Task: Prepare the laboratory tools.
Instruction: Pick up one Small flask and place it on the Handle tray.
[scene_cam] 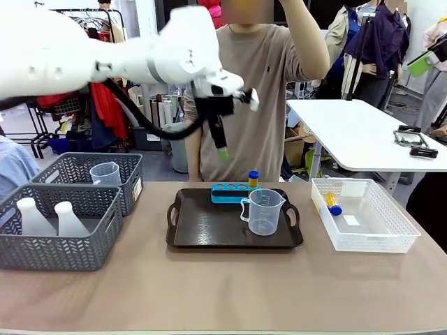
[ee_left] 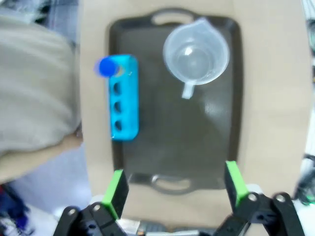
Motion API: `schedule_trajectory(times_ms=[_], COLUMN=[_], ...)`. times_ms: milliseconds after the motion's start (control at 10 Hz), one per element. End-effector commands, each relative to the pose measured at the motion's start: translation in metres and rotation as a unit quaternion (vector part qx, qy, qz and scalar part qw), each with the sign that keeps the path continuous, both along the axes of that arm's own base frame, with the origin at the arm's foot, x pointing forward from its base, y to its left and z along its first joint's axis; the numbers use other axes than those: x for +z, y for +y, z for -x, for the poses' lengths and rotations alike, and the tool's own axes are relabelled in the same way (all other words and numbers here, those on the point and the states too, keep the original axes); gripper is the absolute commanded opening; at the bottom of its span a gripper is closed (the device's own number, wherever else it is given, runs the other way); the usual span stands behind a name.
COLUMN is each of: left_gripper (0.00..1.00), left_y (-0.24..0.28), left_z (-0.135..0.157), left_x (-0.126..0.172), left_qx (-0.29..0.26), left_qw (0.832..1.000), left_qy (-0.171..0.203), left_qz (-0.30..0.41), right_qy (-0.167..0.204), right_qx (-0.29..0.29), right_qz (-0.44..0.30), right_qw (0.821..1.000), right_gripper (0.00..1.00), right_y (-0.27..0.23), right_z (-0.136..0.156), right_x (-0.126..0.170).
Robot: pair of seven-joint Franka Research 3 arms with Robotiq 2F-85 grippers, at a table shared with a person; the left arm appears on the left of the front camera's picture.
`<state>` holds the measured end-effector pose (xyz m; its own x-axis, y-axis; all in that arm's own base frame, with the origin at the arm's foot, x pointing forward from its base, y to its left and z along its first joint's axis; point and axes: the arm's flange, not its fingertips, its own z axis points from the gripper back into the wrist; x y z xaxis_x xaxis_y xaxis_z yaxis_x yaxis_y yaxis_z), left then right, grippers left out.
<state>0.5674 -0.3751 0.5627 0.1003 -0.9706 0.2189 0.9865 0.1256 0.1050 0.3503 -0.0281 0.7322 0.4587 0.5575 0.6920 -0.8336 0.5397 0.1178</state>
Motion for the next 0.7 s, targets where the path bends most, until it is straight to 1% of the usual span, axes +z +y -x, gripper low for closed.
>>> schedule_trajectory(times_ms=[0, 100, 200, 300, 400, 500, 600], left_gripper=[1.0, 1.0, 1.0, 1.0, 1.0, 1.0, 1.0], left_y=[0.054, 0.081, 0.101, 0.128, 0.158, 0.192, 0.208], left_z=[0.004, 0.022, 0.018, 0.01, 0.01, 0.01, 0.031], left_x=[0.035, 0.071, 0.072, 0.072, 0.077, 0.077, 0.085], left_qx=[0.095, 0.151, 0.19, 0.243, 0.301, 0.369, 0.43], left_qw=[0.993, 0.985, 0.977, 0.965, 0.949, 0.925, 0.897], left_qy=[-0.06, -0.063, -0.073, -0.069, -0.063, -0.052, -0.04], left_qz=[-0.045, -0.062, -0.063, -0.065, -0.068, -0.076, -0.093], right_qy=[0.001, 0.001, 0.001, 0.001, 0.001, 0.001, 0.001], right_qx=[0.002, 0.002, 0.002, 0.002, 0.002, 0.002, 0.002], right_qz=[-0.016, -0.016, -0.016, -0.016, -0.016, -0.016, -0.016], right_qw=[1.0, 1.0, 1.0, 1.0, 1.0, 1.0, 1.0], right_gripper=[1.0, 1.0, 1.0, 1.0, 1.0, 1.0, 1.0], right_y=[0.003, 0.003, 0.003, 0.003, 0.003, 0.003, 0.003], right_z=[0.0, 0.0, 0.0, 0.0, 0.0, 0.0, 0.0], right_x=[0.003, 0.003, 0.003, 0.003, 0.003, 0.003, 0.003])
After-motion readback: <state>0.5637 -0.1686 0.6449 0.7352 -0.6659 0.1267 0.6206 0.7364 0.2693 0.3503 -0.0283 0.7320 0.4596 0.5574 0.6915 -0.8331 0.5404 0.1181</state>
